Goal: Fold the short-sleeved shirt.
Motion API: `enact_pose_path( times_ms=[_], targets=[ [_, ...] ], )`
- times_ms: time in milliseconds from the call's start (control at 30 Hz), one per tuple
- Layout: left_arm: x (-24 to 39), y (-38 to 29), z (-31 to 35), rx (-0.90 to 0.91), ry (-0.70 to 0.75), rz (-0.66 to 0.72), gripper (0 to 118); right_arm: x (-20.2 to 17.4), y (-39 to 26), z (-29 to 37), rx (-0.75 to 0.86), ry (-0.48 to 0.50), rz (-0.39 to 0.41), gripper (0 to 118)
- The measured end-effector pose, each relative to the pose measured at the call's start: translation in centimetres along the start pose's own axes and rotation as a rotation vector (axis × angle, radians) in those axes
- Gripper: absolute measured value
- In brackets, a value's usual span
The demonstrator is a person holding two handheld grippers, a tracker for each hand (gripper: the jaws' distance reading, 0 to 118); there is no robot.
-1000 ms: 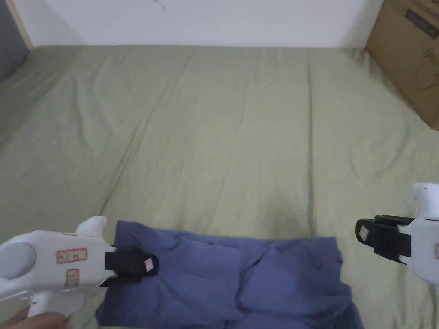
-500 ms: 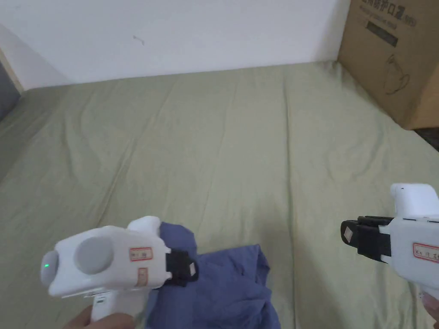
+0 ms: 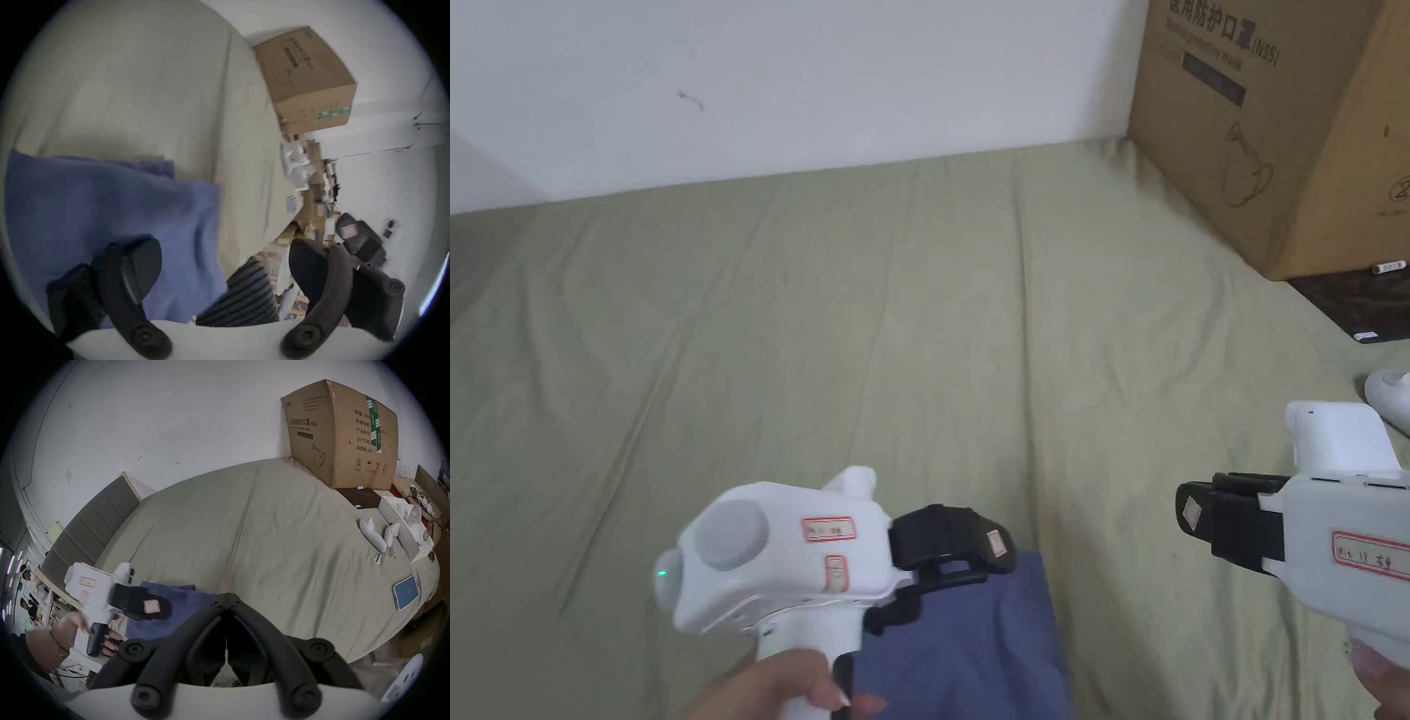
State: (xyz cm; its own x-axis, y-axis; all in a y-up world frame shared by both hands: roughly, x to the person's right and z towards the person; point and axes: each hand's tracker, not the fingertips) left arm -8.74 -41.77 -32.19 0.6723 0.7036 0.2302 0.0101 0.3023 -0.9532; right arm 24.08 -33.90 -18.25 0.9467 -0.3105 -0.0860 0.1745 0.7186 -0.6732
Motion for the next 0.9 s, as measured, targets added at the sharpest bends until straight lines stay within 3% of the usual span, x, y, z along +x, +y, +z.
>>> enact_pose_path(
  times_ms=[100,133,167,233,267,467,533,600,767,900],
  targets=[
    [1.6,-0.4,3.8,0.119,0.134,-0.168,107,0.2,0.1,-0.4,0.006,0.02,-0.036,0],
    [2.3,-0.5,3.9,0.118,0.189,-0.219,101,0.4,0.1,-0.3,0.01,0.019,-0.037,0],
    [2.7,-0.4,3.8,0.1,0.224,-0.25,79,0.6,0.0,-0.2,0.014,0.017,-0.038,0],
    [3.2,-0.8,2.2,0.044,0.213,-0.283,13,0.5,0.0,-0.2,0.019,0.014,-0.044,0],
    [3.2,-0.7,1.1,0.011,0.184,-0.278,1,0.5,0.0,-0.2,0.021,0.014,-0.048,0],
    [2.0,-1.3,-9.3,-0.224,0.158,-0.178,1,1.3,0.1,0.1,0.021,0.0,-0.053,0],
    [1.6,-2.2,-12.1,-0.237,0.229,-0.153,1,1.4,0.1,0.1,0.017,-0.009,-0.056,0],
    [1.4,-2.4,-13.3,-0.226,0.17,-0.146,1,1.4,0.0,0.1,0.014,-0.018,-0.061,0],
    [2.5,-2.1,-12.1,-0.221,0.047,-0.134,1,2.5,-0.5,0.3,0.017,-0.05,-0.095,0],
    [3.7,-1.7,-4.2,0.065,-0.05,-0.161,1,2.4,-0.4,0.6,0.042,-0.019,-0.111,0]
  ],
)
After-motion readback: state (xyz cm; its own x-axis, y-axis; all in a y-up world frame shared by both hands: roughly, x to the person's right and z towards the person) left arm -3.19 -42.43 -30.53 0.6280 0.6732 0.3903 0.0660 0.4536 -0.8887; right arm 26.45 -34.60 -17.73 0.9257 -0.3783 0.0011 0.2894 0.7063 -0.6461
